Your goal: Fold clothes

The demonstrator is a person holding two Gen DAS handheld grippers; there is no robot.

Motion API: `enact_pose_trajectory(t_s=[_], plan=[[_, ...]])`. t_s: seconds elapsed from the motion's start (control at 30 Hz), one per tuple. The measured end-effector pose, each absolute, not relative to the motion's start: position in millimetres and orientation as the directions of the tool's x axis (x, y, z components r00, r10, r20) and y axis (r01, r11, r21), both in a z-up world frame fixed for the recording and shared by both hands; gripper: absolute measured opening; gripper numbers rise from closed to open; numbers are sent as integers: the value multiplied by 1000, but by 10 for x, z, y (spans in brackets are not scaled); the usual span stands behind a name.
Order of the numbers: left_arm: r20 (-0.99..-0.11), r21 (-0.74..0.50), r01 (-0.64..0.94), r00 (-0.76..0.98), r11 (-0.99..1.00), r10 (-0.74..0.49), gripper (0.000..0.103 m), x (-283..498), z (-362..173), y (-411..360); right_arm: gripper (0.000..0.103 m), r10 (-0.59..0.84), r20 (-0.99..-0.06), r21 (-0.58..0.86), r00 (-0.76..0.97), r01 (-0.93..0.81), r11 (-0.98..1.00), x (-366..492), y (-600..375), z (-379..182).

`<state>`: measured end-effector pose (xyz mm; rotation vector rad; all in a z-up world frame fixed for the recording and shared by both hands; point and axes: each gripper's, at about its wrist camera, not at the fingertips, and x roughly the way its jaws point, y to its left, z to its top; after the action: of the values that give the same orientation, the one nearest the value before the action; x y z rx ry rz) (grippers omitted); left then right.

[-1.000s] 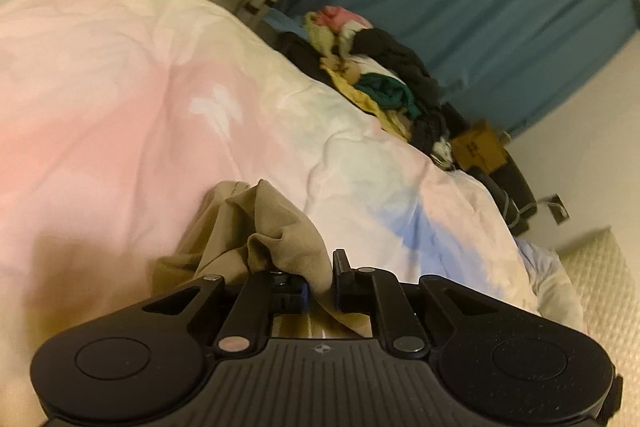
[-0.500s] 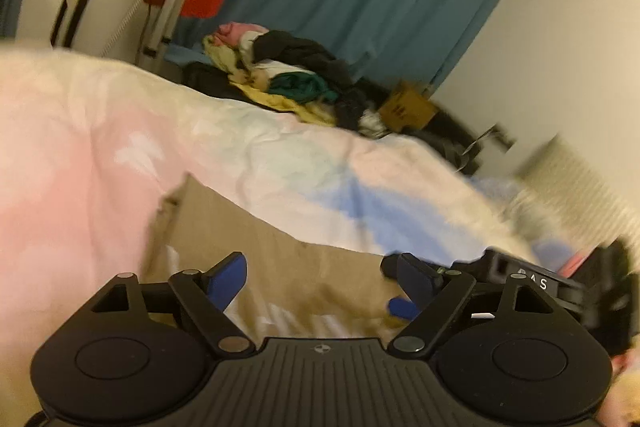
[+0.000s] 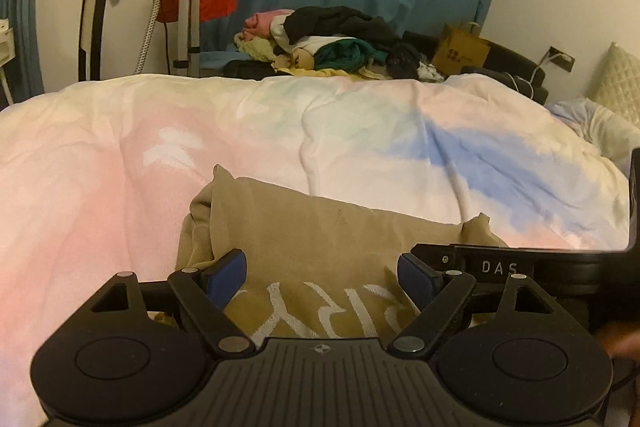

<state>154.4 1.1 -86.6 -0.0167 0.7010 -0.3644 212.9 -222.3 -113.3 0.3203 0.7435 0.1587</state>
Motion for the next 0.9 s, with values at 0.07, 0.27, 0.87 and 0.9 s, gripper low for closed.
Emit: enact_pose_trajectory(t_s=[0.07,0.27,0.87,0.9], plan=[[-627,-127,319,708,939,-325,84,1500,-840,-6,40,253,-633,330,731,-40,943,2101,-2213,-1113],[-624,-82,325,720,942,-303,84,1222,-635,-19,41,271,-612,322,743,-79,944,1818,-2206,-916],[-610,-142,270,734,952,-299,84,629,-466,10,44,333,-549,543,767,24,839,1074,-2622,-821],[-604,-158,264,736,952,-304,84,586,-442,43,45,347,-534,581,771,37,813,1009,-2669,-796]])
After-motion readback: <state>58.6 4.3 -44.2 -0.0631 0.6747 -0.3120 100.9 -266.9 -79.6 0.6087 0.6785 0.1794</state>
